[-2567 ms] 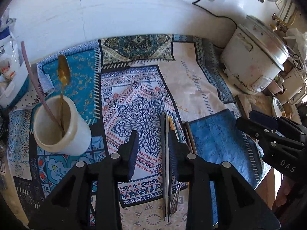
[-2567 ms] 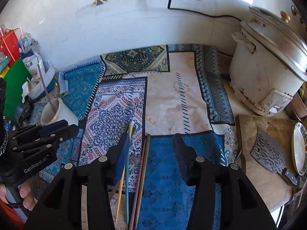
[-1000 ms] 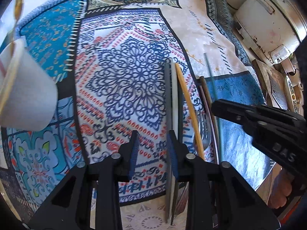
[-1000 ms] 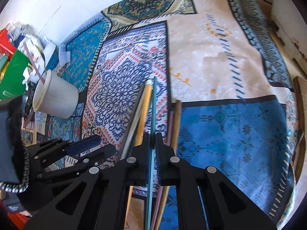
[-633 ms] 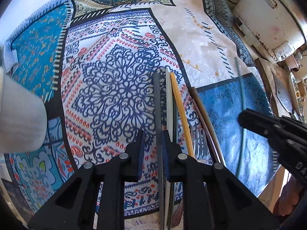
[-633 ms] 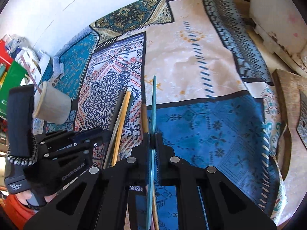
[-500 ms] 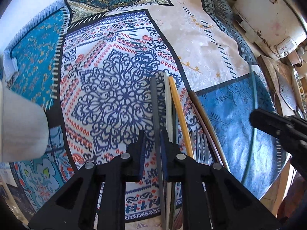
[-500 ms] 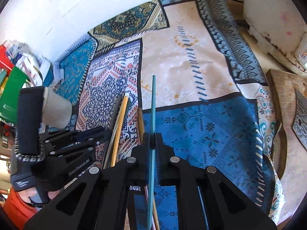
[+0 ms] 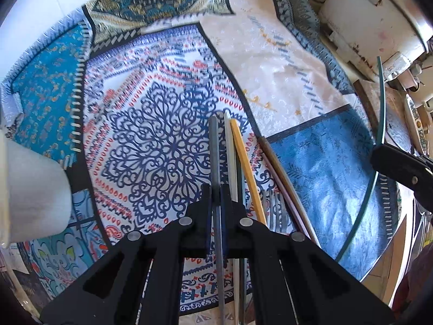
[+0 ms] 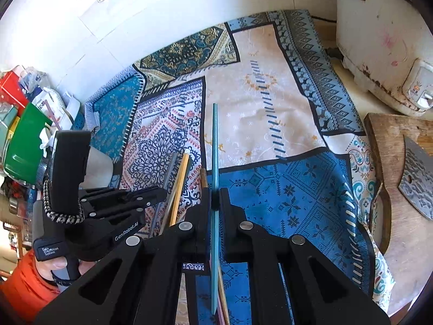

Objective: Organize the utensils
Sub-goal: 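Lift the dark chopstick with the left tool while the right tool lifts the teal chopstick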

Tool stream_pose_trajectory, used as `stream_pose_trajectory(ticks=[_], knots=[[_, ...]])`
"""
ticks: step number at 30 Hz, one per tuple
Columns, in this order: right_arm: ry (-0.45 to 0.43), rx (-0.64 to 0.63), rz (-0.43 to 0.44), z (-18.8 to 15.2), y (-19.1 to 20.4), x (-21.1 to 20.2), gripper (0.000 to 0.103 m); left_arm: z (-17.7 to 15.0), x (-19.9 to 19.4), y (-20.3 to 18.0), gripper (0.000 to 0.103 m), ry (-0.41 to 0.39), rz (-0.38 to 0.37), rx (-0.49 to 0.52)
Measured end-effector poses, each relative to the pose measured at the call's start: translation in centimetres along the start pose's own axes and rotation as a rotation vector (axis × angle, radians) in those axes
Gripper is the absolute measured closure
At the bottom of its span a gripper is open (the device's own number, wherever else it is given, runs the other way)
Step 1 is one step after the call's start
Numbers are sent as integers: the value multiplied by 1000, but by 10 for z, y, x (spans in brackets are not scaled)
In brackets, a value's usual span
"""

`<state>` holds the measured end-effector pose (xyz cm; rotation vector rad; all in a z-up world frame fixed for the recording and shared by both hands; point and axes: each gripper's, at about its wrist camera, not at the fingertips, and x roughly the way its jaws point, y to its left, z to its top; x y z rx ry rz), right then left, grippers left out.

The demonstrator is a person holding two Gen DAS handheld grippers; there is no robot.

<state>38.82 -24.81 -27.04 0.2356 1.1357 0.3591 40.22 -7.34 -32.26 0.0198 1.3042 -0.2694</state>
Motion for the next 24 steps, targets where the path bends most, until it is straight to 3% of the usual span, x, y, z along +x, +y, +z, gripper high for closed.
stream_pose_trajectory(ticks=[24], knots=[[-181, -91, -43, 17, 51, -61, 98, -16, -139, 1, 100, -331, 0, 11]])
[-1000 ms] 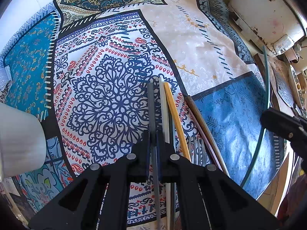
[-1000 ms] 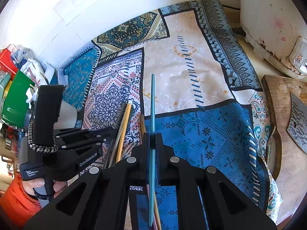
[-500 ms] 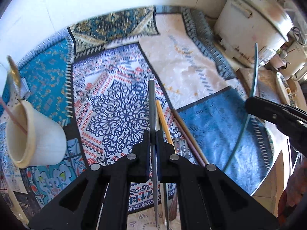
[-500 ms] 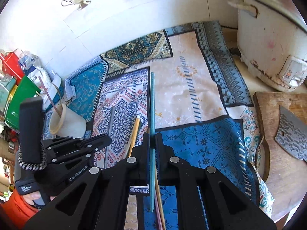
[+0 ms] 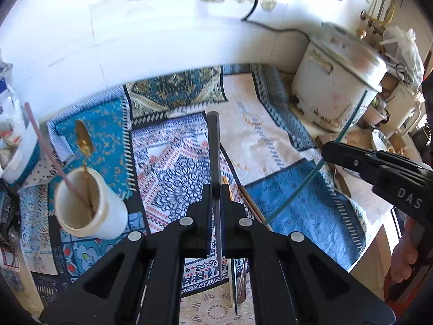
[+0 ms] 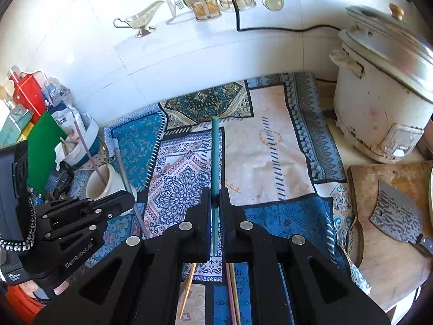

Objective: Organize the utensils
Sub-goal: 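Lift the dark chopstick with the left tool while the right tool lifts the teal chopstick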

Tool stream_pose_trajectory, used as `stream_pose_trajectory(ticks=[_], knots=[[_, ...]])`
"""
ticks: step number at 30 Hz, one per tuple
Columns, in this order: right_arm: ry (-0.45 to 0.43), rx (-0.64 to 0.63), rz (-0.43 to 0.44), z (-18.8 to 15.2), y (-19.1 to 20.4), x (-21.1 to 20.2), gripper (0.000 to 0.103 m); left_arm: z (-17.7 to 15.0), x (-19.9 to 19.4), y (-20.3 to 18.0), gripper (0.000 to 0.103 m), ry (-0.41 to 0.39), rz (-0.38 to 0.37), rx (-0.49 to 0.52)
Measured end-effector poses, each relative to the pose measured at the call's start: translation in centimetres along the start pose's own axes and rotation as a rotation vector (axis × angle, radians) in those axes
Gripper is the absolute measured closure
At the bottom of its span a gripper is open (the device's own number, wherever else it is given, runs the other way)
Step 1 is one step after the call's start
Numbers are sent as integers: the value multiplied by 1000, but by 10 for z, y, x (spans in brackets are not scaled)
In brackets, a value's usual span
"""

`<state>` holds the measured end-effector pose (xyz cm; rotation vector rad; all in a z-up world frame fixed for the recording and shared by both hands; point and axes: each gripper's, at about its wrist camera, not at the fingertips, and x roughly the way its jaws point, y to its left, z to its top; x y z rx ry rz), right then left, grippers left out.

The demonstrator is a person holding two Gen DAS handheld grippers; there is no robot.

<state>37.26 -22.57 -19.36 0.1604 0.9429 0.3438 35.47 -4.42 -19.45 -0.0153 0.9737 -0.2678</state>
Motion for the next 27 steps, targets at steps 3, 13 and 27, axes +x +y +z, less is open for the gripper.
stream_pose_trajectory(ticks=[3, 13, 27], knots=[[-19, -13, -3, 4, 6, -5, 98, 3, -12, 2, 102, -29, -3, -4], [-85, -52, -5, 20, 33, -22, 98, 11, -46, 18, 103, -102, -9, -12], [-110, -20, -31, 22, 15, -32, 98, 17, 66, 42, 83, 145, 44, -140]])
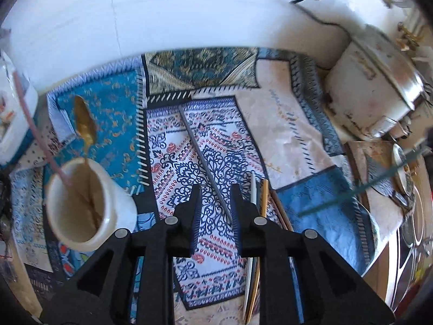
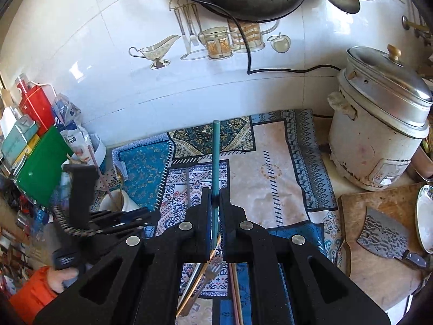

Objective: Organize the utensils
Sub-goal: 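Lift the dark chopstick with the left tool while the right tool lifts the teal chopstick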

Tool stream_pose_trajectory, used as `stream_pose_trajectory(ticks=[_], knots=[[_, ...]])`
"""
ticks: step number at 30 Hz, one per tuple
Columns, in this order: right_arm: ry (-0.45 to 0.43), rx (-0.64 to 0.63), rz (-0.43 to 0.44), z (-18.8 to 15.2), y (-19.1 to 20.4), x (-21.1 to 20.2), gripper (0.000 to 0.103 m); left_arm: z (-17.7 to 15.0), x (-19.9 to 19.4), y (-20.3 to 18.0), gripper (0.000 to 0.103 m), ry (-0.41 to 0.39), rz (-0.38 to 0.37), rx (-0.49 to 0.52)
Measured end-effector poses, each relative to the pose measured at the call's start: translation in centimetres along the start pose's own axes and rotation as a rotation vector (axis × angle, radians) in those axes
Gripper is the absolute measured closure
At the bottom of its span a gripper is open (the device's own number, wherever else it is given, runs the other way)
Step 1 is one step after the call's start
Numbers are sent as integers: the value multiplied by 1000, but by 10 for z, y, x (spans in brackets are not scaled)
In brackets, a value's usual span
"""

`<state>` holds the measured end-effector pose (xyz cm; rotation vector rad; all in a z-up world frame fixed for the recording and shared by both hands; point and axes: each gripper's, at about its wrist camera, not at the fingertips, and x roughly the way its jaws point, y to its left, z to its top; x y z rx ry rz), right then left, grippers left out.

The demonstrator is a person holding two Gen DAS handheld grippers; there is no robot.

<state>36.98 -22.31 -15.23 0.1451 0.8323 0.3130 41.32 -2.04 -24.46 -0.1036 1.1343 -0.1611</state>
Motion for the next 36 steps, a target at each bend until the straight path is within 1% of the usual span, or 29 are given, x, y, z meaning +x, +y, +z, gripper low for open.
stream_pose_trajectory(ticks=[3, 6, 10, 12, 13, 14, 15, 18, 20, 21, 26, 29, 33, 36], knots=[[1, 6, -13, 1, -9, 0, 98, 9, 37, 4, 83, 49, 16, -60], [8, 12, -16, 3, -20, 3, 98, 20, 69, 8, 83, 81, 50, -106], [23, 14, -18, 6, -33, 9, 98, 33, 103, 13, 83, 107, 126, -137], [26, 12, -19, 8, -38, 11, 98, 37, 116, 17, 83, 120, 148, -162], [28, 11, -19, 9, -41, 12, 98, 40, 116, 17, 83, 96, 162, -162], [28, 11, -18, 10, -43, 12, 98, 42, 117, 16, 83, 91, 173, -155], [29, 11, -17, 11, -46, 13, 98, 44, 120, 15, 83, 99, 177, -148], [27, 13, -16, 14, -51, 14, 98, 47, 124, 10, 84, 94, 208, -117], [26, 16, -12, 17, -53, 15, 98, 48, 126, 8, 90, 81, 216, -110], [25, 18, -11, 18, -54, 15, 98, 48, 127, 8, 96, 78, 210, -114], [22, 11, -1, 20, -53, 16, 98, 48, 129, 11, 99, 81, 188, -110], [18, 6, 6, 21, -50, 16, 98, 50, 127, 3, 99, 92, 169, -90], [13, -2, 13, 21, -43, 16, 98, 32, 106, -2, 99, 69, 135, -70], [7, -10, 21, 21, -36, 15, 98, 22, 83, -4, 99, 35, 107, -51]])
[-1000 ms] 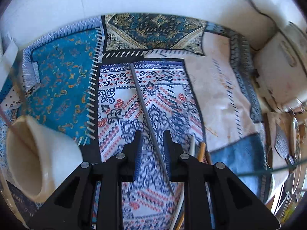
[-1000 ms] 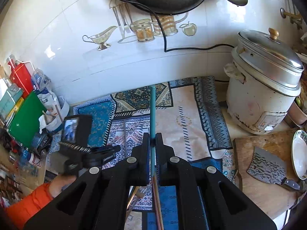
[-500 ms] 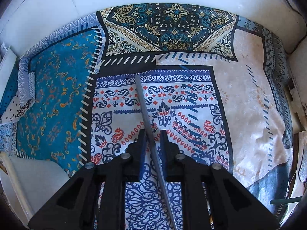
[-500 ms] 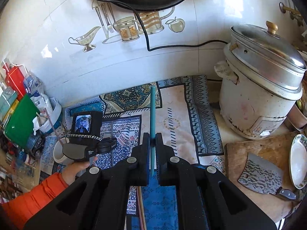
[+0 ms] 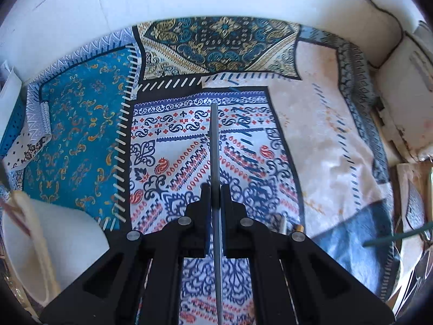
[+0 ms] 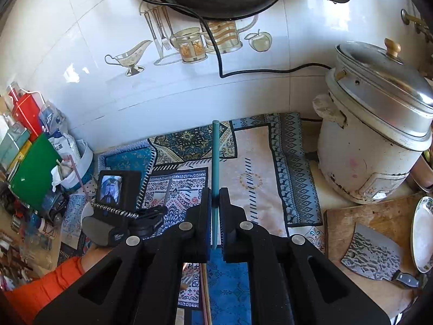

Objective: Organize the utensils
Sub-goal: 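Lower the dark chopstick into the cup with the left tool while the right tool follows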

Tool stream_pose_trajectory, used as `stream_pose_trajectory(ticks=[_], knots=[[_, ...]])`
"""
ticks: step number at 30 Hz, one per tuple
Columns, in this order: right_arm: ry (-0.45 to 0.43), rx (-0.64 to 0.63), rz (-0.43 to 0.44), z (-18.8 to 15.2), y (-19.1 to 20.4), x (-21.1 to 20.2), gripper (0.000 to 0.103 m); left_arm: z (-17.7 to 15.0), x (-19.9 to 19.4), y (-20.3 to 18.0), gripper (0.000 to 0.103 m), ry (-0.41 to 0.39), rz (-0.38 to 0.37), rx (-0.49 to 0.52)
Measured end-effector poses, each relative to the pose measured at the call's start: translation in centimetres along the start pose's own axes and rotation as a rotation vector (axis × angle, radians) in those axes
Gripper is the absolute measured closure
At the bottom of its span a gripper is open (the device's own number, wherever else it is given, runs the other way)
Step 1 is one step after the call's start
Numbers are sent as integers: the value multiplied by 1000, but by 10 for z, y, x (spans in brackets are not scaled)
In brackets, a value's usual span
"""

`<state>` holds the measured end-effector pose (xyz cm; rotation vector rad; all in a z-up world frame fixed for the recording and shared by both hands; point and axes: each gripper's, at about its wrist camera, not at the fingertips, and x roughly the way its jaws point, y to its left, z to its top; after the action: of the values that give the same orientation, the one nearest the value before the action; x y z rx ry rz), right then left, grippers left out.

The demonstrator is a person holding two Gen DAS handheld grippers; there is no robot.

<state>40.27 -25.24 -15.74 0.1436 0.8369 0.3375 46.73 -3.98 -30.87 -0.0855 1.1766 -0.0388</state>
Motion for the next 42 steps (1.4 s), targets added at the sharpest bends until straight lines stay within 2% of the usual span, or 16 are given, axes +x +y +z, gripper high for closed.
stream_pose_trajectory(ticks=[6, 10, 16, 25, 33, 42], knots=[[-18, -22, 18, 1, 20, -5, 98, -15, -56, 5, 99, -94, -47, 25], [-32, -44, 34, 1, 38, -8, 98, -12, -89, 11, 99, -160, -77, 25], [-54, -84, 62, 5, 69, -14, 98, -16, -145, 33, 99, -284, -83, 1], [-85, -133, 117, 15, 116, -16, 98, -12, -209, 78, 99, -450, -40, -50], [-106, -159, 166, 22, 150, -13, 98, -1, -232, 115, 99, -542, 2, -101], [-83, -168, 203, 28, 183, 9, 98, 18, -221, 150, 99, -584, -10, -163]])
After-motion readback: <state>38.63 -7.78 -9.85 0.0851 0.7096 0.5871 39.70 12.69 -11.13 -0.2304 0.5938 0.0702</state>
